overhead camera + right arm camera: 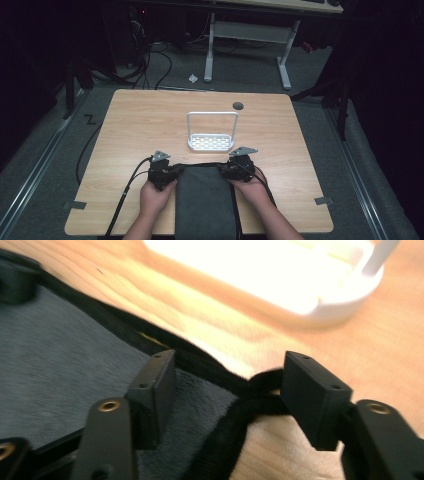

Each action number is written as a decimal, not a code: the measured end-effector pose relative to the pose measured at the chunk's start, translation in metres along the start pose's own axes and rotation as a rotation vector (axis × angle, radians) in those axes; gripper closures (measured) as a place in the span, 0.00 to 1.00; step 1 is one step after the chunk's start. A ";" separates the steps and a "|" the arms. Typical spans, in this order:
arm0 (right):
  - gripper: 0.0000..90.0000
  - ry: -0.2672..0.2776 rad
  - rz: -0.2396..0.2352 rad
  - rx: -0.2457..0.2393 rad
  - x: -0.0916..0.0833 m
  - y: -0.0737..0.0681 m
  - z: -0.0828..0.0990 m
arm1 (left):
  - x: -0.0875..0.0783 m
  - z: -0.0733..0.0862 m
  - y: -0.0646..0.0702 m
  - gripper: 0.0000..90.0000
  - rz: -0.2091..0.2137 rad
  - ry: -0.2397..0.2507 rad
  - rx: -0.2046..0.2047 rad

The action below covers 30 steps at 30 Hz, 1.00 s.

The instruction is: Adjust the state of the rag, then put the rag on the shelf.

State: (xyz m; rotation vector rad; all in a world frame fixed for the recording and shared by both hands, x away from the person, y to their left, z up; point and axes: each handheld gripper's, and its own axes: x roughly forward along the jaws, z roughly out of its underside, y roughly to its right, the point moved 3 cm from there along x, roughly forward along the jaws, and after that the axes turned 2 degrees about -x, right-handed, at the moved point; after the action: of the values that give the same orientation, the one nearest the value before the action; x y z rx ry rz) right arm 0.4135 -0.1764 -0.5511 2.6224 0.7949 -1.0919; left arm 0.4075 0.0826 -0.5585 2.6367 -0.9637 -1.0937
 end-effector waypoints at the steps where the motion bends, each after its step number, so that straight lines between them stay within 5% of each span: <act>1: 0.43 0.001 -0.005 0.006 -0.001 0.000 0.001 | 0.000 0.000 0.000 0.87 0.000 0.000 0.000; 6: 0.45 -0.008 -0.029 -0.042 -0.005 -0.012 0.006 | 0.000 0.000 -0.001 0.87 0.004 -0.001 -0.006; 7: 0.55 0.006 -0.029 -0.056 -0.007 -0.016 0.008 | 0.000 0.000 -0.001 0.87 0.005 0.000 -0.008; 14: 0.81 0.021 -0.093 -0.016 -0.010 -0.018 0.011 | -0.001 0.000 -0.001 0.87 0.017 -0.002 -0.011; 30: 0.84 0.095 -0.049 -0.069 -0.021 -0.026 0.011 | -0.004 0.000 0.000 0.90 0.029 0.021 -0.005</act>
State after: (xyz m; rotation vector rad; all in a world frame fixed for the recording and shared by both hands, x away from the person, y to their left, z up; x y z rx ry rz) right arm 0.3802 -0.1678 -0.5436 2.6263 0.9044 -0.9402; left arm 0.4051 0.0851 -0.5564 2.6160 -0.9907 -1.0580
